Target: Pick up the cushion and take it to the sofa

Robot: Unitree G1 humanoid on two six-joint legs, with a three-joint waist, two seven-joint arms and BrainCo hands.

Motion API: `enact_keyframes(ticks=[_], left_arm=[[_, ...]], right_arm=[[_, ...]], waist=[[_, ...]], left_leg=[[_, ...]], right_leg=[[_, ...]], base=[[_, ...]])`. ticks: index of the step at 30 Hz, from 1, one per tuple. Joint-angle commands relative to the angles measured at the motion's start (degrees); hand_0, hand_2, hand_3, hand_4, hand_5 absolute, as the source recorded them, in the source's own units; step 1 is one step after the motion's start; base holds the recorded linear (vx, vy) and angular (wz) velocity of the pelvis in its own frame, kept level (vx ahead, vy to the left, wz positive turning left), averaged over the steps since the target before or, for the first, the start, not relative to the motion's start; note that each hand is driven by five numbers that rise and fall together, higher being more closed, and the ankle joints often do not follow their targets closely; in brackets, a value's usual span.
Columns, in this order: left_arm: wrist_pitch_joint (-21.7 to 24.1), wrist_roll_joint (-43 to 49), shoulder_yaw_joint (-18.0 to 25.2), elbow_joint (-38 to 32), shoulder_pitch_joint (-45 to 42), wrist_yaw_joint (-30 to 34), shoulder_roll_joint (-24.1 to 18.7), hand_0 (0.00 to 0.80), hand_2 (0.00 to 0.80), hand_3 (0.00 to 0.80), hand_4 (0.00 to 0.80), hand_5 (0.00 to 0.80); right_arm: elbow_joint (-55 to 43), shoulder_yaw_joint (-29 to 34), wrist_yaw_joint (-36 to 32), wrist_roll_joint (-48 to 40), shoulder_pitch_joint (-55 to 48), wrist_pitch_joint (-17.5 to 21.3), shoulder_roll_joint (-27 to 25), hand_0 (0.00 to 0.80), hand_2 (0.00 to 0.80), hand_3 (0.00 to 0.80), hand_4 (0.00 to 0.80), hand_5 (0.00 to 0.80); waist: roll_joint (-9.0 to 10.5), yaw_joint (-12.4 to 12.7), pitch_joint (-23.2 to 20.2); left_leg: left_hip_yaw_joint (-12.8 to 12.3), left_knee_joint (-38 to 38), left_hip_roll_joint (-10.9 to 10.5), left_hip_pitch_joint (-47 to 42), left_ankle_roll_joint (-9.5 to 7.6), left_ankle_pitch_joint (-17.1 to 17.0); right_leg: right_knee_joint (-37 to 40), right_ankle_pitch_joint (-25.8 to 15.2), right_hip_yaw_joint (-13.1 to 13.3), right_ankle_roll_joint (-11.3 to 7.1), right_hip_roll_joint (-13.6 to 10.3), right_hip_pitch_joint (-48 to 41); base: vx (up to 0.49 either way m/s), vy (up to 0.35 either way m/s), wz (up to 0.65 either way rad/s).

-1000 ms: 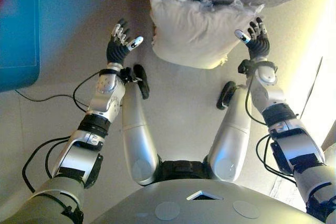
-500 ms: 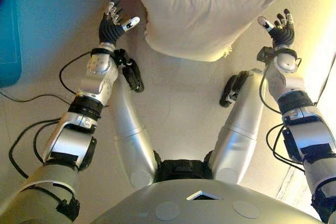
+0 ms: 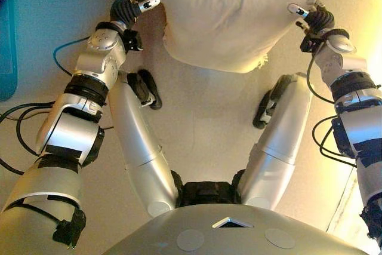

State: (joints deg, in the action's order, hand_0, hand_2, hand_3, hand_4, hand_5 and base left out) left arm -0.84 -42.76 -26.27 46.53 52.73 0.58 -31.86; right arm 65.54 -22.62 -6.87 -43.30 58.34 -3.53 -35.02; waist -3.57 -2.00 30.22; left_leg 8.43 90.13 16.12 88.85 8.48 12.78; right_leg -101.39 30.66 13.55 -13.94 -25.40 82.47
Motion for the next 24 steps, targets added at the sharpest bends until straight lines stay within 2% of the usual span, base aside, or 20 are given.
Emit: enact_keyframes(ticks=[1,5,9,12,13,14,18,20,24], left_arm=[[2.52,-3.13,-0.15,-0.37,0.7,2.63,-1.15,0.0,0.0,0.0,0.0,0.0],[4.67,-5.01,0.27,-2.9,-1.52,5.79,-1.34,0.0,0.0,0.0,0.0,0.0],[4.89,-6.43,3.13,-10.23,-6.1,8.62,-1.89,0.0,0.0,0.0,0.0,0.0],[4.36,-6.61,5.22,-16.9,-10.7,10.19,-2.75,0.0,0.0,0.0,0.0,0.0],[3.92,-6.46,6.09,-18.78,-12.26,10.54,-2.97,0.0,0.0,0.0,0.0,0.0],[3.48,-6.43,7.11,-21.79,-14.69,11.19,-3.5,0.0,0.0,0.0,0.0,0.0],[3.03,-6.29,9.43,-29.79,-22.63,13.02,-4.05,0.0,0.0,0.0,0.0,0.0],[2.77,-6.93,9.61,-32.13,-24.86,13.35,-4.16,0.0,0.0,0.0,0.0,0.0],[3.35,-9.15,10.06,-34.53,-27.82,15.02,-4.56,0.0,0.0,0.0,0.0,0.0]], right_arm=[[3.03,-0.57,-4.34,2.48,0.69,-1.59,0.28,0.0,0.0,0.0,0.0,0.0],[3.57,-1.09,-4.62,3.99,0.25,-3.07,0.02,0.0,0.0,0.0,0.0,0.0],[3.62,-0.96,-4.37,6.34,-0.67,-5.52,-0.55,0.0,0.0,0.0,0.0,0.0],[3.6,-0.3,-2.09,5.72,-2.15,-3.95,-1.66,0.0,0.0,0.0,0.0,0.0],[3.43,-0.06,-2.26,5.46,-2.51,-3.86,-1.98,0.439,0.439,0.439,0.439,0.439],[3.21,0.5,-1.63,5.92,-3.09,-2.5,-2.49,0.8,0.8,0.8,0.8,0.8],[3.43,1.87,4.13,10.51,-5.37,-2.58,-4.77,0.8,0.8,0.8,0.8,0.8],[4.42,1.93,7.17,9.5,-5.72,-3.27,-5.99,0.8,0.8,0.8,0.8,0.8],[5.91,4.64,11.65,8.94,-6.28,-2.43,-7.19,0.8,0.8,0.8,0.8,0.8]], waist=[[-1.13,2.09,-3.5],[-1.65,2.93,-3.83],[-2.45,4.32,-3.58],[-3.29,5.24,-2.59],[-3.43,5.38,-2.35],[-3.64,5.79,-1.72],[-4.4,6.88,-0.51],[-4.72,7.33,-0.5],[-5.41,8.23,-1.3]], left_leg=[[-2.16,6.2,1.34,-1.31,-1.93,12.58],[-1.61,7.16,0.55,-0.34,-1.8,12.65],[-1.02,8.34,-1.09,1.03,-1.63,12.83],[-1.78,9.44,-2.0,1.07,-1.94,13.49],[-2.13,10.02,-2.29,1.09,-2.06,13.89],[-2.59,11.02,-2.63,1.1,-2.31,14.4],[-2.99,14.1,-3.54,1.1,-2.77,15.86],[-3.14,15.1,-4.13,1.1,-3.07,16.37],[-2.95,16.21,-5.13,1.1,-3.67,17.16]], right_leg=[[5.16,-8.55,-2.56,7.48,-0.22,3.98],[2.77,-7.4,-1.62,7.76,-0.44,4.86],[-0.43,-5.69,-0.12,8.11,-0.1,5.97],[-3.47,-4.0,1.58,8.73,0.44,5.97],[-4.46,-3.32,1.91,8.91,0.5,5.9],[-5.94,-2.52,2.28,9.21,0.63,5.73],[-9.83,-0.54,3.5,9.61,0.27,5.13],[-10.79,0.01,3.81,9.84,0.37,4.7],[-10.91,0.68,3.0,10.02,0.15,3.21]], base=[[0.025,-0.033,0.15],[0.017,-0.021,0.14],[-0.028,-0.028,0.17],[-0.065,-0.07,0.22],[-0.078,-0.074,0.27],[-0.076,-0.084,0.26],[-0.051,-0.084,0.31],[-0.027,-0.072,0.37],[0.013,-0.031,0.3]])
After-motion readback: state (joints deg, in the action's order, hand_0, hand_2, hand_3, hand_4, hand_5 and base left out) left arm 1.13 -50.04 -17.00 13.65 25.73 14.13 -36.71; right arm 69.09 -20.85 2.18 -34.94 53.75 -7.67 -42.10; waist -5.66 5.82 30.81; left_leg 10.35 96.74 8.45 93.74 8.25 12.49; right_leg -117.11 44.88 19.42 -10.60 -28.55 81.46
